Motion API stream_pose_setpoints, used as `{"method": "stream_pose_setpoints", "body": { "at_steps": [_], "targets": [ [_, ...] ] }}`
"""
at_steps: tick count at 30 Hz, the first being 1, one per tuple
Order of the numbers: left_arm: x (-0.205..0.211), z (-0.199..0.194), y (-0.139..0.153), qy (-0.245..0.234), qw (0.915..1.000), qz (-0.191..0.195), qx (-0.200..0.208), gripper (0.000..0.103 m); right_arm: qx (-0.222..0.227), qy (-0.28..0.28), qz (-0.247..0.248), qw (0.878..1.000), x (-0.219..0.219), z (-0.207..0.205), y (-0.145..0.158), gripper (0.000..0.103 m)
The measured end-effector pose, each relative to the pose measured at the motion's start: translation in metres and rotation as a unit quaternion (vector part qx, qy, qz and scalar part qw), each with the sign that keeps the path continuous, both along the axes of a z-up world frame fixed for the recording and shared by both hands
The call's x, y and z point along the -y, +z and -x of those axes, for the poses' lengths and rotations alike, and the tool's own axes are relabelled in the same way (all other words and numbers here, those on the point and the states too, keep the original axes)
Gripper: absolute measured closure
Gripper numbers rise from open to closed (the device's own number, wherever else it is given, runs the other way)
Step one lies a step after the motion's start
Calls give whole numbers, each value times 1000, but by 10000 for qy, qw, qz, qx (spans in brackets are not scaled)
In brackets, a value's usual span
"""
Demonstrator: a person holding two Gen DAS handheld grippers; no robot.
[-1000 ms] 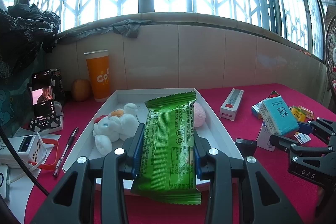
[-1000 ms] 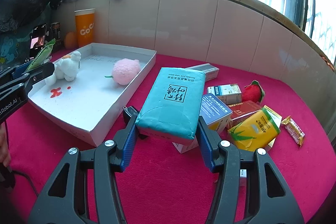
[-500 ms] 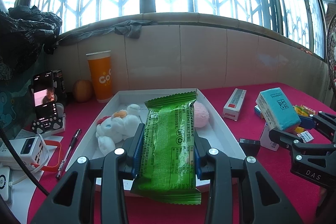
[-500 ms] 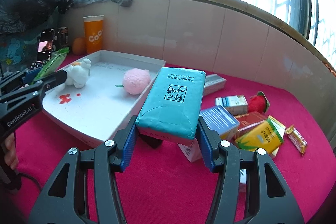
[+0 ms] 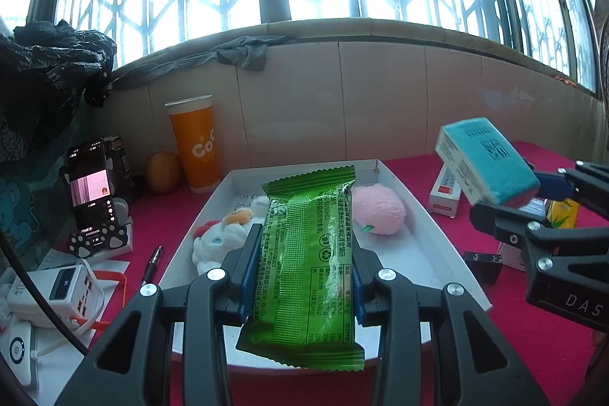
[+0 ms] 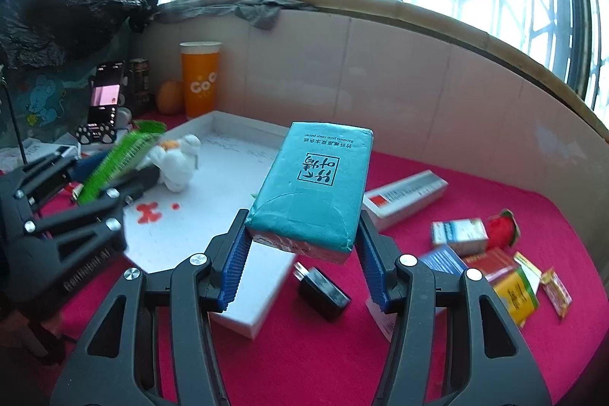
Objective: Organize objects
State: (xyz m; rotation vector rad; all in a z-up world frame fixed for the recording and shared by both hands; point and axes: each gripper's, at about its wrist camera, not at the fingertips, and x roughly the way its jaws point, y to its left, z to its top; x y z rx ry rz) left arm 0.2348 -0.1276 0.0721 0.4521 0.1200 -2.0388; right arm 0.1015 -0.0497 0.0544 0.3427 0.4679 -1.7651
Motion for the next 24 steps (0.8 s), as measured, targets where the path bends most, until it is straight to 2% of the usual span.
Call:
{"method": "stream_pose_setpoints", "body": {
  "at_steps": [6, 10, 17, 21, 23, 24],
  "targets": [
    [17, -5, 12, -27, 9995, -256, -202, 65, 91, 136, -61, 9998, 19, -6, 8, 49],
    [43, -10, 22, -16, 9969, -651, -432, 65, 200, 188, -189, 9994, 30, -8, 6, 49],
    [79, 2, 41, -54, 9953, -859, -438, 65, 271, 260, -451, 9983, 48, -12, -5, 49],
    [109, 22, 47, -203, 9916, -1238, -327, 63, 285, 292, -600, 9974, 64, -15, -5, 49],
    [122, 31, 45, -150, 9897, -1390, -290, 54, 310, 312, -689, 9967, 71, -17, -6, 49],
    [126, 34, 45, -108, 9894, -1416, -314, 46, 314, 314, -725, 9964, 75, -18, -7, 49]
  ]
}}
